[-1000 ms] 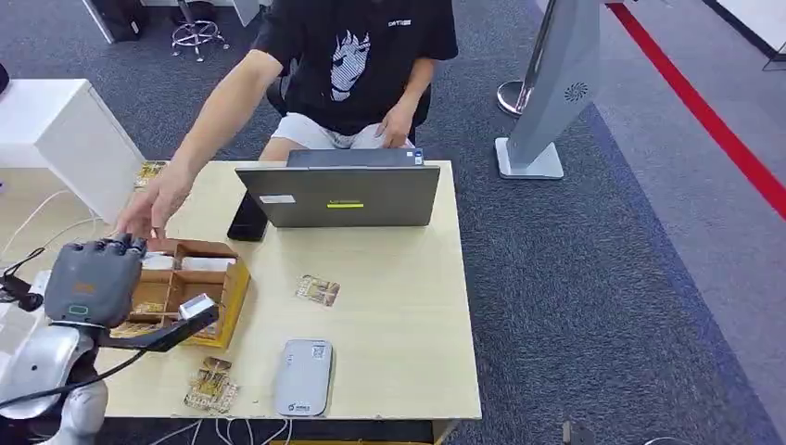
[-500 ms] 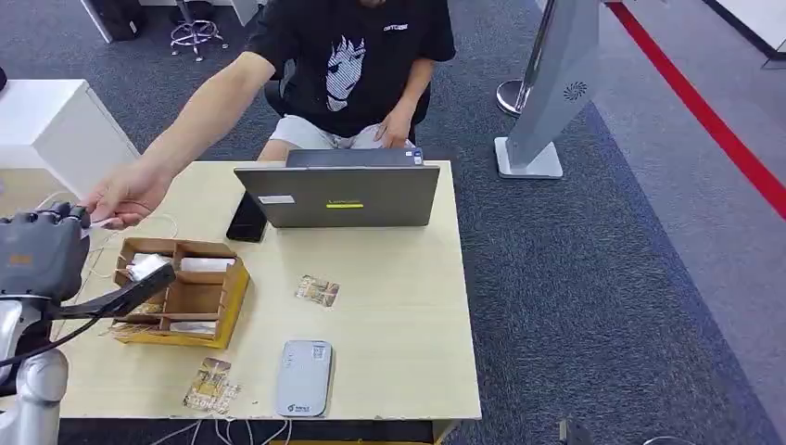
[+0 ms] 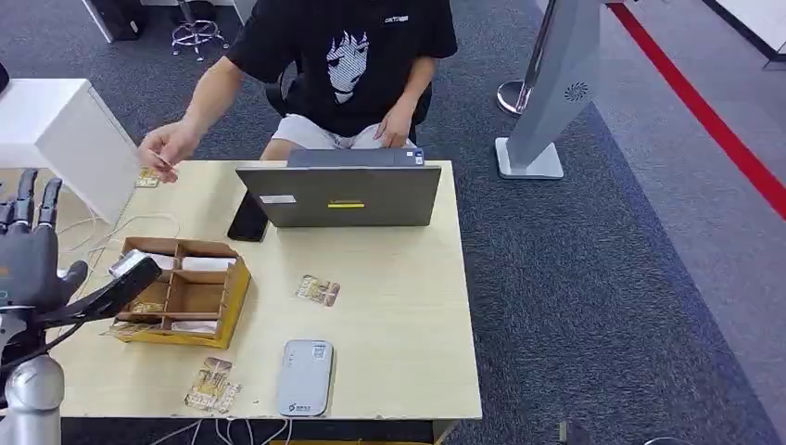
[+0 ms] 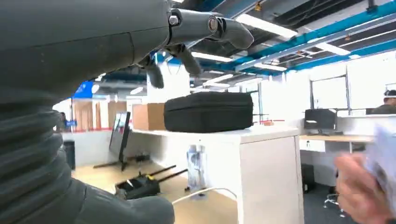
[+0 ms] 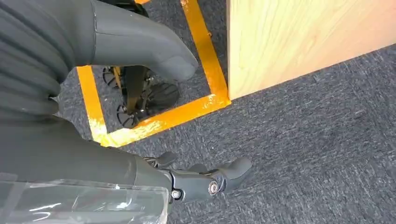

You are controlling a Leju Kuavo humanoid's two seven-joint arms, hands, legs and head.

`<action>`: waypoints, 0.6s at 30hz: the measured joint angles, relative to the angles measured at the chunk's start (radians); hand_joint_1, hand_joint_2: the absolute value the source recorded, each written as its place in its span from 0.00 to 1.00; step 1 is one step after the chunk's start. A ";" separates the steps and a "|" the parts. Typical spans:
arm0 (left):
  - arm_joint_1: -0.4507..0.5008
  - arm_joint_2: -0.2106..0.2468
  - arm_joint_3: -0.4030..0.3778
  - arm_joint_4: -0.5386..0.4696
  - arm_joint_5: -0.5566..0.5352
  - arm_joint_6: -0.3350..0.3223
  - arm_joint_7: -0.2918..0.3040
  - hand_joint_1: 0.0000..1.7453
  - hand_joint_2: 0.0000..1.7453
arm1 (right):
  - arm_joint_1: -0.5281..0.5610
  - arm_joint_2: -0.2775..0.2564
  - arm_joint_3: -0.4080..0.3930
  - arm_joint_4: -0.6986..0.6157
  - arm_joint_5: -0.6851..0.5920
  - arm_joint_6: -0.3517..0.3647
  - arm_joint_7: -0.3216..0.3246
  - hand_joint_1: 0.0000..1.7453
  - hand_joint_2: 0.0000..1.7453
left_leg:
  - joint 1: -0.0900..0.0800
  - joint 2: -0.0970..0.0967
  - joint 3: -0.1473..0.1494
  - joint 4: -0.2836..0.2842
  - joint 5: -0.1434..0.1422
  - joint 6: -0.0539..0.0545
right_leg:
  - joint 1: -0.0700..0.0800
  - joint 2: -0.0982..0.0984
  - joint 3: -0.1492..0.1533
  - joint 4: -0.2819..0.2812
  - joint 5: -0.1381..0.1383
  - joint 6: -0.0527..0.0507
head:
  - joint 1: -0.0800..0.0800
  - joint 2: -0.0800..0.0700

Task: Pass the card to the sensor for recognition and then transmit it.

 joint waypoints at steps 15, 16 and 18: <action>0.298 -0.044 0.048 -0.296 0.077 0.078 -0.162 0.00 1.00 | 0.028 0.001 -0.014 -0.005 -0.042 0.001 -0.014 0.00 1.00 | 0.000 0.001 0.000 0.000 0.000 0.000 | 0.000 0.000 -0.001 0.000 -0.001 0.000 | 0.000 0.000; 0.323 -0.044 0.048 -0.314 0.079 0.082 -0.164 0.00 1.00 | 0.030 0.001 -0.019 -0.006 -0.043 0.002 -0.016 0.00 1.00 | 0.000 0.000 0.000 0.000 0.000 0.000 | 0.000 0.000 -0.001 0.000 -0.001 0.000 | 0.000 0.000; 0.369 -0.046 0.047 -0.342 0.087 0.087 -0.170 0.00 1.00 | 0.032 0.001 -0.026 -0.006 -0.046 0.002 -0.019 0.00 1.00 | 0.000 0.000 0.000 0.000 0.000 0.000 | 0.000 0.000 -0.001 0.000 -0.001 0.000 | 0.000 0.000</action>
